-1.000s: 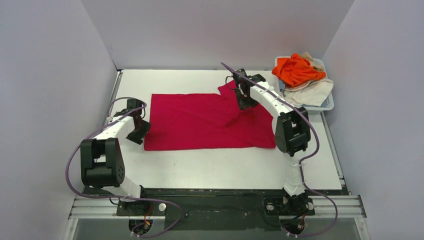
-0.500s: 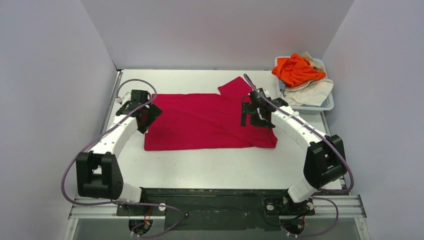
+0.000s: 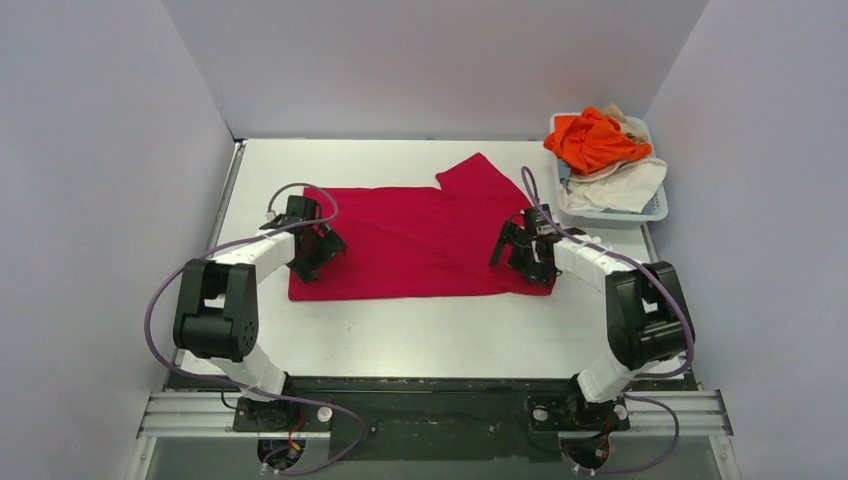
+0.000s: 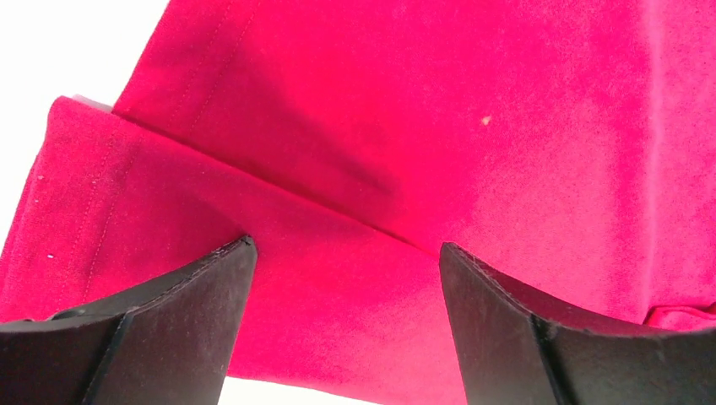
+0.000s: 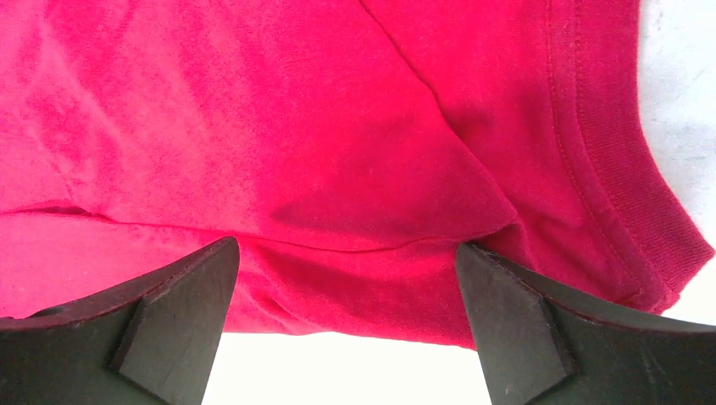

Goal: Fold and stack the t-shirts
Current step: Fold the flattened tshirt in 1/3 of the way

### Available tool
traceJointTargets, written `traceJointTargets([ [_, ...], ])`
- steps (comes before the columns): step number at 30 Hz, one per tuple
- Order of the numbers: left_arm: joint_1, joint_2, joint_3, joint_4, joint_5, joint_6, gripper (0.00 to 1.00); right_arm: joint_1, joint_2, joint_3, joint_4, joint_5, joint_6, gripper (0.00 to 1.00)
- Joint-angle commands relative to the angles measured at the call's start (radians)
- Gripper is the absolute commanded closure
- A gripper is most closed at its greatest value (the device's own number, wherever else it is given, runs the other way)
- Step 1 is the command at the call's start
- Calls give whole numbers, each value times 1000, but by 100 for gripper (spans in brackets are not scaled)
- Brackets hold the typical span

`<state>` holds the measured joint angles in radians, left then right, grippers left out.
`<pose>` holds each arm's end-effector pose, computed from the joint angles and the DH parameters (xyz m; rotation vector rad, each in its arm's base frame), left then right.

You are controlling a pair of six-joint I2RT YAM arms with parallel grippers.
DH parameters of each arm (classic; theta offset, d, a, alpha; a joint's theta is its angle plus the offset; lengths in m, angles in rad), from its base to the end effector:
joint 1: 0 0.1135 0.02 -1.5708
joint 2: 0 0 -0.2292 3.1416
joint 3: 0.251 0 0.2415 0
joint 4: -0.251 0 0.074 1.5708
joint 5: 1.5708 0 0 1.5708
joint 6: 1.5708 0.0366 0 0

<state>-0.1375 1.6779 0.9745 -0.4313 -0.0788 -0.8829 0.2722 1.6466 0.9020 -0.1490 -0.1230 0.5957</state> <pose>0.3059 -0.0394 0.1357 -1.0111 2.5211 -0.2005 0.3062 0.0901 0.1416 0.3531 2.5046 0.5157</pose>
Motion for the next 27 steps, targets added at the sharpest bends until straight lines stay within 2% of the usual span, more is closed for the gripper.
traceJointTargets([
  [1, 20, -11, -118, -39, -32, 32, 8, -11, -45, -194, -20, -14, 59, 3],
  [10, -1, -303, -328, -169, -98, 9, 7, 0, -462, -495, -231, -14, 128, 3],
  [16, -32, -478, -414, -266, -117, -53, 7, 63, -742, -575, -417, 0, 230, 3],
  [19, -37, -560, -396, -252, -103, -49, 7, 91, -828, -516, -431, 18, 232, 2],
  [22, -36, -570, -310, -217, -83, -19, 6, 97, -797, -389, -426, 68, 163, 0],
  [24, -36, -545, -205, -231, -104, 6, 6, 98, -735, -265, -414, 109, 118, 0],
  [27, -23, -445, -28, -253, -159, 48, 6, 97, -558, -63, -359, 137, 26, 0],
])
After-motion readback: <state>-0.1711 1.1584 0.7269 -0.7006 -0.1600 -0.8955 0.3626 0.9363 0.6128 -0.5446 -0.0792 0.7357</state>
